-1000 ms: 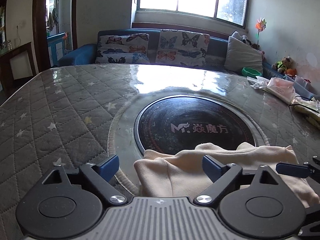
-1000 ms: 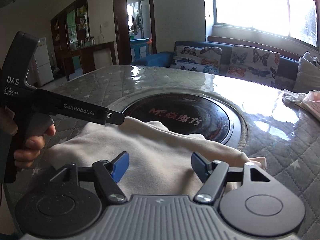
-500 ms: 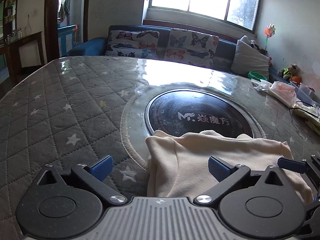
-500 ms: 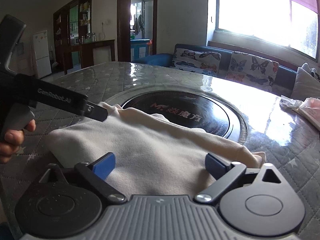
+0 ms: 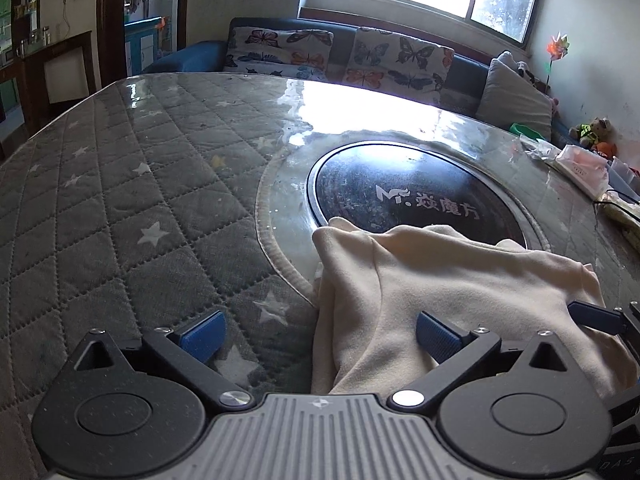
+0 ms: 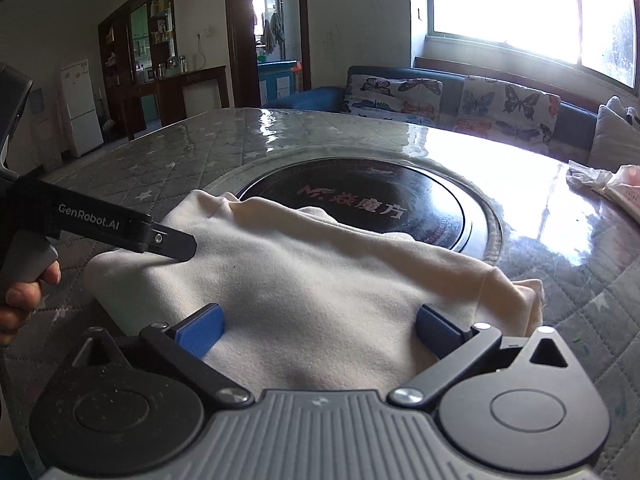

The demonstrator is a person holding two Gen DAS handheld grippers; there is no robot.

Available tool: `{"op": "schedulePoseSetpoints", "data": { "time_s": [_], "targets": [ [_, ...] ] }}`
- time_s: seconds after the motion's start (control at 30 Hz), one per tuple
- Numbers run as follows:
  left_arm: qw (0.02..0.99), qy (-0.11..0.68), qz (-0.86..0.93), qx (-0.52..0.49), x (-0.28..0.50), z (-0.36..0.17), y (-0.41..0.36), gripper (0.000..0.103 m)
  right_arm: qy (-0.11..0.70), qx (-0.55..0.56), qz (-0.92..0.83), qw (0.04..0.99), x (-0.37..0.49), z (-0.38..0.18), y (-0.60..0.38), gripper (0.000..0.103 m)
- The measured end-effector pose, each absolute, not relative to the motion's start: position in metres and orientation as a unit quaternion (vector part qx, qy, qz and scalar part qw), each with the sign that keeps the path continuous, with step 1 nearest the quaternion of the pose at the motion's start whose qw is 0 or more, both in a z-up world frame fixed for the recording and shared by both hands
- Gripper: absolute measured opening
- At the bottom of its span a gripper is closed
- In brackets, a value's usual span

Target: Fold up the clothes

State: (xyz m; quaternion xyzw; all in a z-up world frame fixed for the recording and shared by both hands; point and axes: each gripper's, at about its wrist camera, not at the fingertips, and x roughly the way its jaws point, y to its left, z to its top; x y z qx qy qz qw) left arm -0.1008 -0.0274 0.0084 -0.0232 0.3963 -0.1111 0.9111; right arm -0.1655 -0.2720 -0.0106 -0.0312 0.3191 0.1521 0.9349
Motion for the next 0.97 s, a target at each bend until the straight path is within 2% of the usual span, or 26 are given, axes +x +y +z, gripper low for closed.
{"op": "schedulePoseSetpoints", "data": {
  "time_s": [0.97],
  "targets": [
    [0.909,0.400,-0.110,-0.021,-0.0985,0.0084,-0.0287,0.103,0.321,-0.030,0.149,0.935,-0.1664,-0.0107,-0.2698,0.103]
  ]
}}
